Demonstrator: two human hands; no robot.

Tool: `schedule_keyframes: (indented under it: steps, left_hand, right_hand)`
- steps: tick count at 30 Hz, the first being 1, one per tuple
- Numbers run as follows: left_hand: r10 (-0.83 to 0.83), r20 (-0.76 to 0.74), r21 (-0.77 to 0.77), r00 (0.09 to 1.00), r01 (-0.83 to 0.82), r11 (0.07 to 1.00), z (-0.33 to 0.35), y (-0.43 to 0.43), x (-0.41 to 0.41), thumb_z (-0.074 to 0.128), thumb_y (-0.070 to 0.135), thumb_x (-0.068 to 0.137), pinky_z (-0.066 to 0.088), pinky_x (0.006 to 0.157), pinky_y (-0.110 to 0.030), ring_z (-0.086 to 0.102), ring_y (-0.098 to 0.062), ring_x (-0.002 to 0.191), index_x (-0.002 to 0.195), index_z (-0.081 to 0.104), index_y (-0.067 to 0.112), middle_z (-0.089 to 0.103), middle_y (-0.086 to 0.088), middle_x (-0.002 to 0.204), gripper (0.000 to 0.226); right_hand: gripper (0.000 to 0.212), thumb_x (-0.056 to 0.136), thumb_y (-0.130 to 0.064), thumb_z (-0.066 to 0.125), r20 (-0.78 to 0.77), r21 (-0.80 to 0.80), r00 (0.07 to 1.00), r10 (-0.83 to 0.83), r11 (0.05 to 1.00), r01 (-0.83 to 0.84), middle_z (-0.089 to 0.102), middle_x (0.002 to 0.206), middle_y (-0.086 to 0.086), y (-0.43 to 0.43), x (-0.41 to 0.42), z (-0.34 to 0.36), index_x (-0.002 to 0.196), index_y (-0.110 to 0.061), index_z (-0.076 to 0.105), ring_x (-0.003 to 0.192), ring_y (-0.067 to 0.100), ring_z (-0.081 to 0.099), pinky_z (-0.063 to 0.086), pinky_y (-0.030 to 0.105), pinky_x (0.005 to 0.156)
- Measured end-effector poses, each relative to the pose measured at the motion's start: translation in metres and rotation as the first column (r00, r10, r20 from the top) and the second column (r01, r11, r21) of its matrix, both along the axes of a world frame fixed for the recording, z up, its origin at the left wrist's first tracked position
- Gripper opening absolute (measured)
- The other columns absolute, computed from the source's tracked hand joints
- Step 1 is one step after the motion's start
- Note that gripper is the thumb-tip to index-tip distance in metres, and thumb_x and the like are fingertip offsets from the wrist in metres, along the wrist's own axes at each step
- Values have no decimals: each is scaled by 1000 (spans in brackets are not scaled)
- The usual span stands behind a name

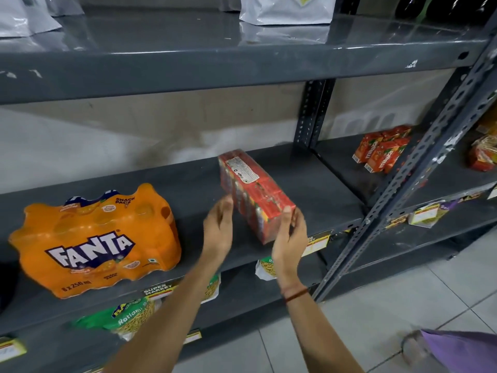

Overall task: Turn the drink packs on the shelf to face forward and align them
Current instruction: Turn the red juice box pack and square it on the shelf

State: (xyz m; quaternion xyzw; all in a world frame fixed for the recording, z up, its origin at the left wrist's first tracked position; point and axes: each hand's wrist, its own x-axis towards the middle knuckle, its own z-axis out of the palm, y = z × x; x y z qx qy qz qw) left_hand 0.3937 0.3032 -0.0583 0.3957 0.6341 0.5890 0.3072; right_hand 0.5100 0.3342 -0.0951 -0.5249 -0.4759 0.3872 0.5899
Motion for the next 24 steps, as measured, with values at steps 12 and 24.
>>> schedule_keyframes:
  steps: [12,24]
  left_hand:
    - [-253,-251,-93,934,237,967,-42,-19,-28,67,-1,77,47,100,-28,47,0,118,138,22,28,45,14,127,82]
    - [386,-151,-60,910,-399,915,-29,10,39,73,38,75,25,111,-34,28,-28,139,148,6,7,24,-16,151,103]
  right_hand:
    - [49,89,-58,48,370,-70,910,186,983,-172,60,62,-2,-10,-40,29,59,-19,51,56,10,55,38,17,51]
    - [101,75,-49,73,438,-343,682,586,810,-475,37,149,13,182,-82,78,148,-7,19,134,29,40,36,36,109]
